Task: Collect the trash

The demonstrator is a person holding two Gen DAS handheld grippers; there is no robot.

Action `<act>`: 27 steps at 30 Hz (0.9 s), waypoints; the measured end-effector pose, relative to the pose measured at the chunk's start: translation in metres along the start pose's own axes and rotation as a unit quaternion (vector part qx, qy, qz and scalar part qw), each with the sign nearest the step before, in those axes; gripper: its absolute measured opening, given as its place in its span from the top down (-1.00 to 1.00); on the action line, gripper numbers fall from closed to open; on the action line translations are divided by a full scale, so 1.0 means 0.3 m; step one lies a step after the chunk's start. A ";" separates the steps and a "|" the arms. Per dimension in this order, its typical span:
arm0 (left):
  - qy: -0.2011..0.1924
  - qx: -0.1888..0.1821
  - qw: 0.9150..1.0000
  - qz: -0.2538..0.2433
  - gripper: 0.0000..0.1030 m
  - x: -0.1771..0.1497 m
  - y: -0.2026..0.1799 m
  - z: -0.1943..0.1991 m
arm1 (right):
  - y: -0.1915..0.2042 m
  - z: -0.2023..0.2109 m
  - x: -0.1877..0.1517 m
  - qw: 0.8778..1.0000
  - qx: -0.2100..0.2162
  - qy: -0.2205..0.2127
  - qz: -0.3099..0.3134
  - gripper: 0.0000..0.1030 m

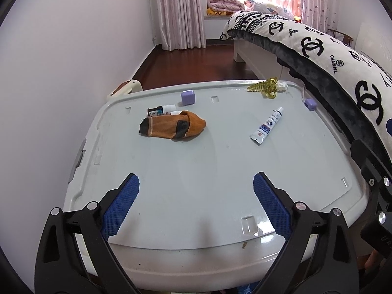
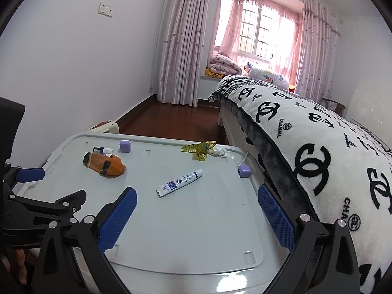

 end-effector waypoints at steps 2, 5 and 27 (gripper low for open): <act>-0.004 0.002 1.000 -0.003 -0.78 0.001 -0.001 0.001 | -0.005 0.003 0.003 1.000 -0.002 -0.005 0.000 -0.89; -0.004 0.001 1.000 -0.007 -0.78 0.000 -0.007 -0.001 | -0.010 0.005 0.004 1.000 -0.004 -0.008 -0.001 -0.89; -0.031 -0.011 0.999 -0.027 -0.79 0.006 -0.044 0.029 | -0.043 0.005 -0.003 1.000 -0.011 -0.009 -0.008 -0.89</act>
Point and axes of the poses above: each gripper's, at about its wrist camera, not at the fingertips, and z roughly against the way its jaws point, y to its left, x to its top, the point moved 8 cm from there along -z, roughly the way its jaws point, and after that the axes turned 10 degrees about z, right-handed, at the moved point
